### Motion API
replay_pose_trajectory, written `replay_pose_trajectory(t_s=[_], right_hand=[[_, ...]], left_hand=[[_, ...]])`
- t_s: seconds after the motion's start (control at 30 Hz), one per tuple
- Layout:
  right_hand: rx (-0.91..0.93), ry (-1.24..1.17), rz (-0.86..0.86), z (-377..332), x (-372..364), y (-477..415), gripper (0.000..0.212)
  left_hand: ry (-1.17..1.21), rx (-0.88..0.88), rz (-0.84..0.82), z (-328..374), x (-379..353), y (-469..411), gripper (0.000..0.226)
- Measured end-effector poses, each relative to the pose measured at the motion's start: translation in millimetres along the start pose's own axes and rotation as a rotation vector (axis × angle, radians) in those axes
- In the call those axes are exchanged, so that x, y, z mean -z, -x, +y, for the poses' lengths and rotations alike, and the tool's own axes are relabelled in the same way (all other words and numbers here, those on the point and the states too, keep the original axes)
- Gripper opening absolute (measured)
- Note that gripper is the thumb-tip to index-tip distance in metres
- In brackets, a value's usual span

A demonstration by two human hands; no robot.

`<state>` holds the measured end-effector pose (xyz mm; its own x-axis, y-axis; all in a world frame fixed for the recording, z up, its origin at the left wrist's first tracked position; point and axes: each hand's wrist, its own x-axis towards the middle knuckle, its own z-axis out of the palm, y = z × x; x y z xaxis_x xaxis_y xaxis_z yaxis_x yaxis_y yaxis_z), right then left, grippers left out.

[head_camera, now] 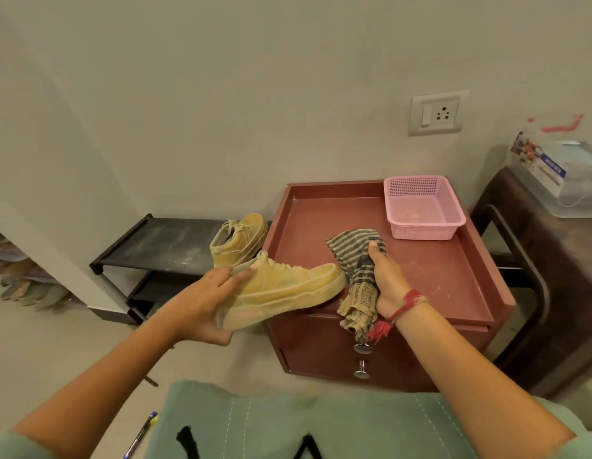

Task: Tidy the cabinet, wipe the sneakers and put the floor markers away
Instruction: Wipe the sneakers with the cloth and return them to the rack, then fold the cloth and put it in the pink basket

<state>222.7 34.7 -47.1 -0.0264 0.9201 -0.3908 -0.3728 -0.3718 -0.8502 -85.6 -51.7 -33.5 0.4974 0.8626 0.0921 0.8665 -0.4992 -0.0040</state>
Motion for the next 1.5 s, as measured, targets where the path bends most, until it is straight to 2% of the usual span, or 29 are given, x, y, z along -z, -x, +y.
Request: replay_pose_trajectory(t_s=[0.17,0.33,0.5,0.67,0.77,0.93,1.13,1.3,1.5], right_hand=[[0.074,0.016,0.003,-0.6,-14.8,-1.4,0.027],[0.287,0.142,-0.017,-6.0,-27.3,-1.7,0.032],[0.271,0.129,-0.075,-5.8,-40.3,-8.8,0.021],[0.299,0.143,-0.065,-2.4,-50.1,-16.8,0.019],[0.31,0.194,-0.043,5.1,-62.7,-39.0,0.019],[0.263,0.287,-0.122,22.6,-78.7,-59.0,0.022],[0.285,0.369,-0.179,28.3,-78.1,-63.2,0.021],[0.313,0.398,-0.149,24.9,-75.8,-59.9,0.022],[0.346,0.42,-0.134,21.6,-66.8,-50.1,0.018]], left_hand=[[-0.014,0.019,0.174,16.1,7.9,5.4,0.101],[-0.038,0.131,0.311,8.4,23.3,28.5,0.101],[-0.035,0.301,0.457,-37.0,37.1,25.2,0.1],[-0.028,0.512,0.496,-95.9,1.3,2.4,0.099],[-0.022,0.566,0.433,-143.7,-40.5,-23.5,0.099],[0.012,0.682,0.348,-198.2,-93.3,-44.6,0.102],[-0.03,0.612,0.26,-224.4,-124.9,-33.0,0.104],[-0.033,0.628,0.166,-226.6,-125.5,-18.8,0.1],[-0.112,0.657,0.049,-202.3,-83.3,-24.9,0.084]])
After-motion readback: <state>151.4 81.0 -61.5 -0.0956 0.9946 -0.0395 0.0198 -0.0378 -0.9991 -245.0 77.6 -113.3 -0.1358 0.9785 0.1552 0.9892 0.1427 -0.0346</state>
